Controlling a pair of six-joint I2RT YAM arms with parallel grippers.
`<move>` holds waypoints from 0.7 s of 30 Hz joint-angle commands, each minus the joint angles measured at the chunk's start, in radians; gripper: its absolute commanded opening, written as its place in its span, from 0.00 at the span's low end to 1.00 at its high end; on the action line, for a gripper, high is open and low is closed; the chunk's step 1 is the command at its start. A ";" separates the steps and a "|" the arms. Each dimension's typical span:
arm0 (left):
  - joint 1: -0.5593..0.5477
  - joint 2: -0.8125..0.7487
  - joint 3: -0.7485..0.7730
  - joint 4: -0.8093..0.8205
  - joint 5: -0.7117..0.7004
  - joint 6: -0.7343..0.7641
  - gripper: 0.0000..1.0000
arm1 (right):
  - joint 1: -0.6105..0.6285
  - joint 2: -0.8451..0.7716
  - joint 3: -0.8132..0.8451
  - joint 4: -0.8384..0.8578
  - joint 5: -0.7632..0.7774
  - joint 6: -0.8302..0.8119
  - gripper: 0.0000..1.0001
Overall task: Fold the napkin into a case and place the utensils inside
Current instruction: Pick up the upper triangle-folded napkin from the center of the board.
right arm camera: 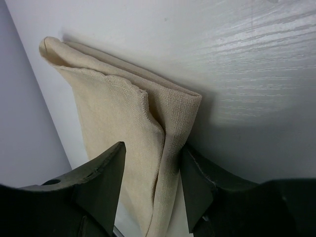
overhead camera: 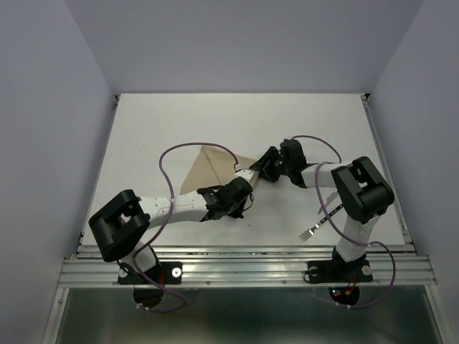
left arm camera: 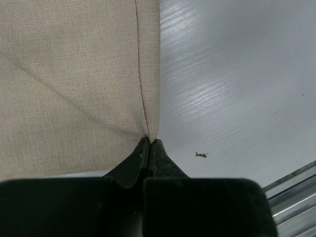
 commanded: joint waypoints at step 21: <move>-0.002 -0.136 -0.147 0.189 -0.048 -0.057 0.00 | -0.004 0.153 0.009 0.010 0.012 -0.042 0.49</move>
